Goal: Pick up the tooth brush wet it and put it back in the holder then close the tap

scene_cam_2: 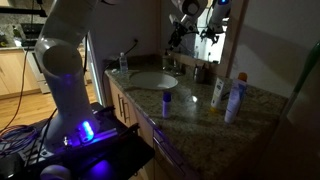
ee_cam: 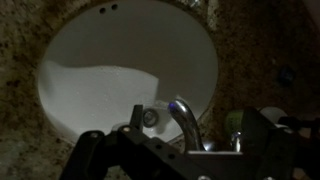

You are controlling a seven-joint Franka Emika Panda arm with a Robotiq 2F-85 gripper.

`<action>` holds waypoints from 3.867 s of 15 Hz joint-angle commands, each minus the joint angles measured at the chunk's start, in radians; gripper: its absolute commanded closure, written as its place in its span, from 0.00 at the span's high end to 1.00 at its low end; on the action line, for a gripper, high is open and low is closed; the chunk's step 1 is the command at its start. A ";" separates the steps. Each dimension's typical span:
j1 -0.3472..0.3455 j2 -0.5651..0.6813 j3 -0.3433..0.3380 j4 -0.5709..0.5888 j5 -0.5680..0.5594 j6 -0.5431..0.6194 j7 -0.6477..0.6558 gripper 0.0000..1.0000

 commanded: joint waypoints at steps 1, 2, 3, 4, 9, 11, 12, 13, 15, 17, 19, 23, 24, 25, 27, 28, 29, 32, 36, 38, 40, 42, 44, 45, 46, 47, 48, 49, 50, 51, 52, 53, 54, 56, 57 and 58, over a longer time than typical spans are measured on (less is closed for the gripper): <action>0.023 0.065 0.051 0.044 -0.038 0.152 -0.118 1.00; 0.033 0.075 0.061 0.043 -0.038 0.226 -0.133 1.00; 0.035 0.084 0.073 0.041 -0.023 0.303 -0.143 1.00; 0.021 0.057 0.076 0.016 -0.031 0.224 -0.098 1.00; 0.026 0.077 0.090 0.029 -0.032 0.297 -0.116 1.00; 0.033 0.097 0.097 0.025 -0.045 0.319 -0.157 1.00; 0.035 0.102 0.106 0.019 -0.042 0.335 -0.181 1.00; 0.033 0.109 0.115 0.016 -0.036 0.347 -0.204 1.00; 0.035 0.123 0.121 0.017 -0.054 0.363 -0.241 1.00; 0.038 0.140 0.123 0.021 -0.086 0.378 -0.291 1.00; 0.037 0.152 0.126 0.014 -0.112 0.409 -0.329 1.00; 0.031 0.156 0.132 0.024 -0.106 0.389 -0.304 1.00; 0.031 0.157 0.132 0.024 -0.107 0.390 -0.305 1.00; 0.038 0.160 0.127 0.030 -0.123 0.381 -0.299 1.00; 0.054 0.169 0.123 0.059 -0.174 0.355 -0.319 1.00; 0.060 0.174 0.125 0.074 -0.194 0.351 -0.320 1.00; 0.069 0.179 0.123 0.090 -0.219 0.349 -0.311 1.00; 0.064 0.160 0.134 0.060 -0.216 0.378 -0.305 1.00; 0.065 0.166 0.133 0.058 -0.220 0.386 -0.306 0.66; 0.062 0.168 0.134 0.060 -0.218 0.385 -0.308 0.52; 0.062 0.164 0.135 0.059 -0.216 0.385 -0.310 0.39; 0.059 0.155 0.143 0.052 -0.210 0.384 -0.319 0.24; 0.059 0.151 0.147 0.052 -0.210 0.388 -0.321 0.11; 0.057 0.150 0.148 0.052 -0.209 0.388 -0.321 0.03; 0.056 0.148 0.148 0.050 -0.208 0.386 -0.321 0.05; 0.054 0.149 0.145 0.050 -0.210 0.383 -0.319 0.06; 0.055 0.146 0.143 0.048 -0.213 0.376 -0.318 0.02; 0.056 0.145 0.139 0.050 -0.217 0.356 -0.310 0.00; 0.059 0.144 0.133 0.050 -0.228 0.346 -0.305 0.00; 0.058 0.143 0.129 0.050 -0.231 0.336 -0.299 0.00; 0.051 0.144 0.132 0.055 -0.221 0.323 -0.296 0.26; 0.048 0.137 0.131 0.051 -0.218 0.330 -0.298 0.27; 0.034 0.131 0.142 0.053 -0.195 0.314 -0.305 0.33; 0.011 0.120 0.157 0.065 -0.152 0.268 -0.298 0.47; -0.001 0.112 0.164 0.075 -0.129 0.215 -0.291 0.54; -0.011 0.105 0.167 0.091 -0.113 0.142 -0.282 0.62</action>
